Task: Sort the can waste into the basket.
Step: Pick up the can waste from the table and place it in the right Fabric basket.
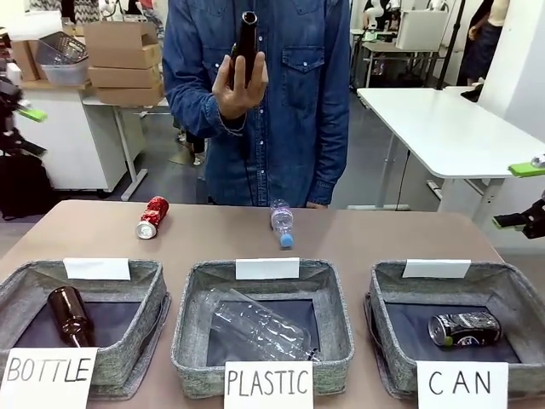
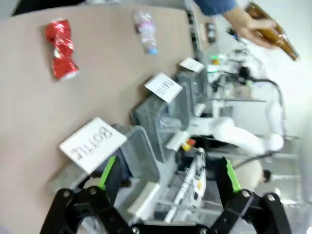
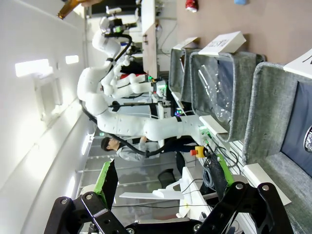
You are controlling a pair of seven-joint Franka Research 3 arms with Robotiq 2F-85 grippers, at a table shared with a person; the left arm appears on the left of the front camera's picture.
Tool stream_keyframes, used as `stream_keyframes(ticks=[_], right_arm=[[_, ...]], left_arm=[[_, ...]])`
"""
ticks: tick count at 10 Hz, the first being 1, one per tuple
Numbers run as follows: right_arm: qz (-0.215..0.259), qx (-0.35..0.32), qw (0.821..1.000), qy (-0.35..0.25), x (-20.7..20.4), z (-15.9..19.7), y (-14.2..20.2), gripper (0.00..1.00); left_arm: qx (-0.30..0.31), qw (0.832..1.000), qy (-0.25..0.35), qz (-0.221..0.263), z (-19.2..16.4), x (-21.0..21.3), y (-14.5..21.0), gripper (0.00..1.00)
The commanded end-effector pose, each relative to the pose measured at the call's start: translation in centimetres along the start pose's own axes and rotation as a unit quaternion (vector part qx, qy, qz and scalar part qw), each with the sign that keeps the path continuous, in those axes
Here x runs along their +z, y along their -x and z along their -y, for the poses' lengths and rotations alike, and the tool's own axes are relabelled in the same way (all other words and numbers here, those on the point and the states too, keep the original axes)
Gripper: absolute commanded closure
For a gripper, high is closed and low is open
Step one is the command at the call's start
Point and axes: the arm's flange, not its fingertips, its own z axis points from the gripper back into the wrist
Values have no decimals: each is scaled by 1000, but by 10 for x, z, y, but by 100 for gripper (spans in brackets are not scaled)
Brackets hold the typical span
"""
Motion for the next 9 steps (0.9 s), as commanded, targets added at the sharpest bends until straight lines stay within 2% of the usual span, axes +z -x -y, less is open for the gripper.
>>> stream_keyframes(ticks=[1, 5, 7, 9], right_arm=[[-6, 10, 1000, 1, 3, -1, 0, 0], [-6, 10, 1000, 1, 3, -1, 0, 0], [-6, 10, 1000, 1, 3, -1, 0, 0], [-6, 10, 1000, 1, 3, -1, 0, 0]], left_arm=[[16, 997, 65, 47, -12, 59, 21, 0], [60, 977, 144, 145, -48, 135, 97, 0], [52, 967, 184, 171, -64, 142, 120, 0], [49, 966, 189, 170, -69, 143, 123, 0]])
